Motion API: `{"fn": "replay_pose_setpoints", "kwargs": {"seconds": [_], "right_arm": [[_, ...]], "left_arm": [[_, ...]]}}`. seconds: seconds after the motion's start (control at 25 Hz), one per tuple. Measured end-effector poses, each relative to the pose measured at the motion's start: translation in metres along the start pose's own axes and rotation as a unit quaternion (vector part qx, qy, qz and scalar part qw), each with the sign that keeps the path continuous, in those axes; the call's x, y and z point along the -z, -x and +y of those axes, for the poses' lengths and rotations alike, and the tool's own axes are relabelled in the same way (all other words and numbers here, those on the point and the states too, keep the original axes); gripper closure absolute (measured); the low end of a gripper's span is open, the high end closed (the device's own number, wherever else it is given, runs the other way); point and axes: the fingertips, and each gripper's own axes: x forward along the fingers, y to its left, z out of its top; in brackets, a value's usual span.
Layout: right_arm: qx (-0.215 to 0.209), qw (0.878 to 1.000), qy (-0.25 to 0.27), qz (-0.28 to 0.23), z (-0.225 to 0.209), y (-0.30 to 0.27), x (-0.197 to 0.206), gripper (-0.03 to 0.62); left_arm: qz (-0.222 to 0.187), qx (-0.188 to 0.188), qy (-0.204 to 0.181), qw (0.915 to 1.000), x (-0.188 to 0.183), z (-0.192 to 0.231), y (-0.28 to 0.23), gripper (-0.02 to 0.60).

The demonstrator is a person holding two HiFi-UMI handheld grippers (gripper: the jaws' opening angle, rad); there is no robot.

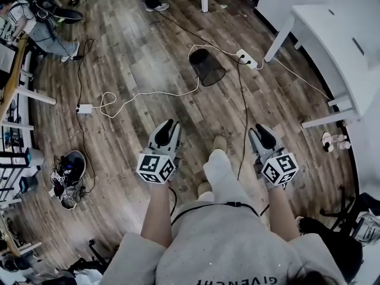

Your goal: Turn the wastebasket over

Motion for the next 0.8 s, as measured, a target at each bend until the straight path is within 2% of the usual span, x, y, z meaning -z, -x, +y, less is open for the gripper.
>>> {"fn": "replay_pose_setpoints", "kwargs": {"seconds": [0.16,0.36,0.52,0.64,0.8], "right_arm": [[0.007,1.0,-0.012,0.014,-0.045,-0.028,-0.008,0.482],[0.01,0.999,-0.03,0.025,-0.095,-0.065,-0.021,0.469],[-0.002,0.999,-0.035,0.031,-0.128,-0.093,-0.033,0.467],[-0.014,0.999,-0.04,0.031,-0.152,-0.112,-0.041,0.44],[-0.021,0.998,-0.044,0.035,-0.176,-0.132,-0.045,0.424]], "left_arm": [[0.024,0.001,0.008,0.9997,0.006,0.007,-0.057,0.479],[0.038,-0.009,0.005,0.9992,-0.005,0.021,-0.117,0.479],[0.053,-0.029,0.003,0.9981,-0.012,0.036,-0.149,0.479],[0.058,-0.044,0.004,0.9974,-0.015,0.043,-0.171,0.479],[0.06,-0.046,0.004,0.9971,-0.019,0.043,-0.2,0.479]]}}
